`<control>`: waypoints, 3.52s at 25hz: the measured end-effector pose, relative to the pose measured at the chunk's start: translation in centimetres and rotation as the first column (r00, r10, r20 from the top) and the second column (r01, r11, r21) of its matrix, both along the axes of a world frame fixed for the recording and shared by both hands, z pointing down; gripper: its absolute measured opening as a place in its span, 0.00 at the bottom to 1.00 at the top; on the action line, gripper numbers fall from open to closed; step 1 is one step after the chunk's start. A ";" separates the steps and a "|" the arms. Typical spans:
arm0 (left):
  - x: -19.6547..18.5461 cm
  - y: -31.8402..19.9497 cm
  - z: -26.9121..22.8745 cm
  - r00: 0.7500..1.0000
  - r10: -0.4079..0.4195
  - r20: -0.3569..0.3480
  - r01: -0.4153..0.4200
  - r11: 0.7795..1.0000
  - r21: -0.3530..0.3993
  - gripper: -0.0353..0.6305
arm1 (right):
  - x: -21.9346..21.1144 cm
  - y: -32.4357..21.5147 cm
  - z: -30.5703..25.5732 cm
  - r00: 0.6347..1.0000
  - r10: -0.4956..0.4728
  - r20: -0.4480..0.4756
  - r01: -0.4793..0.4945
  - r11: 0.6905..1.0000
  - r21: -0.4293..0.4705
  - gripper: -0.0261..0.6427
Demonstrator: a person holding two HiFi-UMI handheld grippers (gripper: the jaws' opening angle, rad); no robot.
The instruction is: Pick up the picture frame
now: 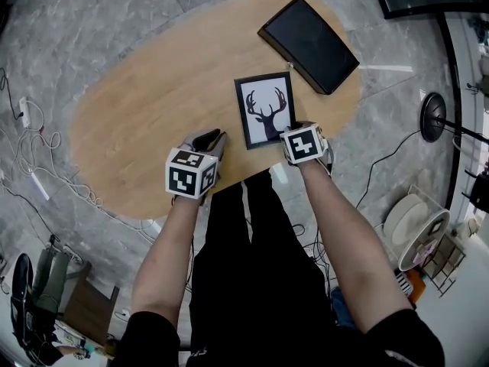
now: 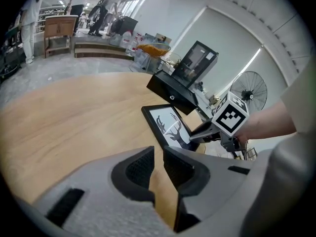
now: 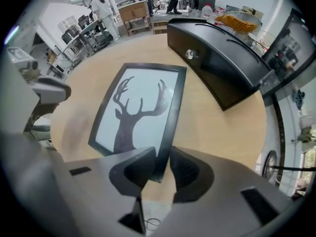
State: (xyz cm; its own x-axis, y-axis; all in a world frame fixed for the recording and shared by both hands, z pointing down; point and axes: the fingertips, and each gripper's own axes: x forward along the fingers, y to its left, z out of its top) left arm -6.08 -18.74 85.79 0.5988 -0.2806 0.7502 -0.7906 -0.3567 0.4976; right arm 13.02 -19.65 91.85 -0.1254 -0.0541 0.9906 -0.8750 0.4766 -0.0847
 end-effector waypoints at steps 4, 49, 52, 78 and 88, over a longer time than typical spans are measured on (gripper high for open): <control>0.7 0.2 -0.3 1.000 0.016 -0.007 -0.016 1.000 -0.002 0.15 | 0.6 0.4 0.1 0.999 0.044 -0.002 -0.044 0.999 -0.009 0.17; -1.2 -6.3 -30.1 0.954 -0.019 -0.300 0.088 0.972 0.217 0.34 | -7.8 -6.7 -34.9 0.817 0.113 0.565 -0.330 0.895 0.299 0.14; -0.9 -6.2 -32.8 0.935 0.005 -0.353 0.086 0.967 0.240 0.32 | -8.4 -6.6 -37.7 0.807 0.078 0.585 -0.328 0.884 0.334 0.14; 3.6 -3.1 -53.1 0.809 0.312 -0.498 0.012 0.839 0.544 0.08 | -6.0 -2.3 -56.6 0.669 -0.184 0.720 -0.434 0.689 0.580 0.17; 8.7 -4.2 -56.3 0.866 0.244 -0.437 0.087 0.787 0.611 0.08 | 4.7 -0.9 -59.5 0.688 -0.260 0.678 -0.399 0.644 0.653 0.13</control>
State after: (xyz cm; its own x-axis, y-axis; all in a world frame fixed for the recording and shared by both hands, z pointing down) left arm 2.57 -22.89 29.46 0.8639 -0.4999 0.0617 -0.4700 -0.7559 0.4559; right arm 17.67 -20.51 32.34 -0.6651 -0.7149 0.2158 -0.7409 0.5955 -0.3105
